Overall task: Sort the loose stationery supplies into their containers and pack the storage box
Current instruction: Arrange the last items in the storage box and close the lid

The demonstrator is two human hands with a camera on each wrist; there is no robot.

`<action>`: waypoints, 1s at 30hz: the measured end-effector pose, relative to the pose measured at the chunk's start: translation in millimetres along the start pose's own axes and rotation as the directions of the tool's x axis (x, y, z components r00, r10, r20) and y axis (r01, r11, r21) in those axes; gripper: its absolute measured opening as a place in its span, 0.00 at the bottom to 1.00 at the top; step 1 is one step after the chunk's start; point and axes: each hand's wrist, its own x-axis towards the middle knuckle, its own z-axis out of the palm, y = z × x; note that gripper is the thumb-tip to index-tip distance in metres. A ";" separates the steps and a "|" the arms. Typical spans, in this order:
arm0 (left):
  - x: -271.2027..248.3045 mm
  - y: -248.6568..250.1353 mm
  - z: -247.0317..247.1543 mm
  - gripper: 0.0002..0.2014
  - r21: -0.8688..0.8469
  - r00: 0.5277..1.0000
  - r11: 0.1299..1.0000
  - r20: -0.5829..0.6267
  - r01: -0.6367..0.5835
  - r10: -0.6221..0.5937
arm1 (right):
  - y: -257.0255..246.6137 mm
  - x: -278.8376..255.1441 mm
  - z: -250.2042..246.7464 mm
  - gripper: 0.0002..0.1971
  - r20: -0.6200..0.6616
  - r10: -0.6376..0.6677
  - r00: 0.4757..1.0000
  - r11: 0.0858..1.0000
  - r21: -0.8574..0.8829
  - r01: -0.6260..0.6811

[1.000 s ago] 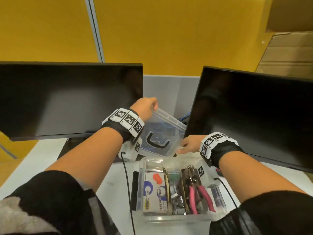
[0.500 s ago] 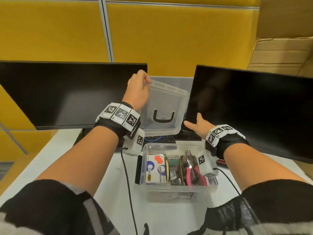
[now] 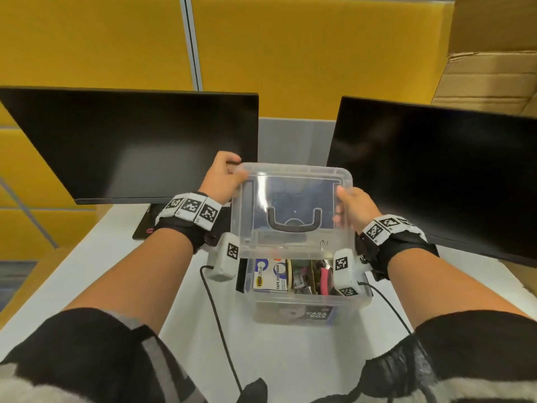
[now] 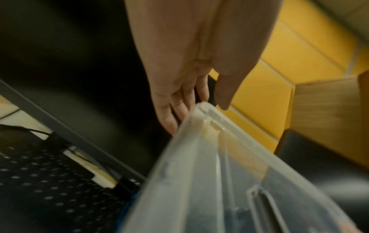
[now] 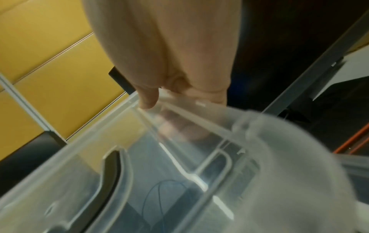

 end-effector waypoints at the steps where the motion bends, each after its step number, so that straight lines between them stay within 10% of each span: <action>1: 0.6 -11.6 -1.6 0.15 0.077 0.998 0.996 0.034 0.047 -0.050 | 3.0 0.6 1.8 0.14 -0.028 0.013 1.000 1.000 -0.002 -0.013; 13: -14.3 -165.6 -35.1 0.15 0.738 0.882 0.593 -0.005 0.321 -0.472 | 21.8 32.3 34.3 0.12 -0.010 0.278 0.960 0.960 -0.039 -0.278; 30: -25.9 -218.7 -19.9 0.16 0.846 0.820 0.495 0.131 0.201 -0.557 | 6.1 51.8 90.7 0.11 0.297 0.366 0.882 0.897 0.140 -0.419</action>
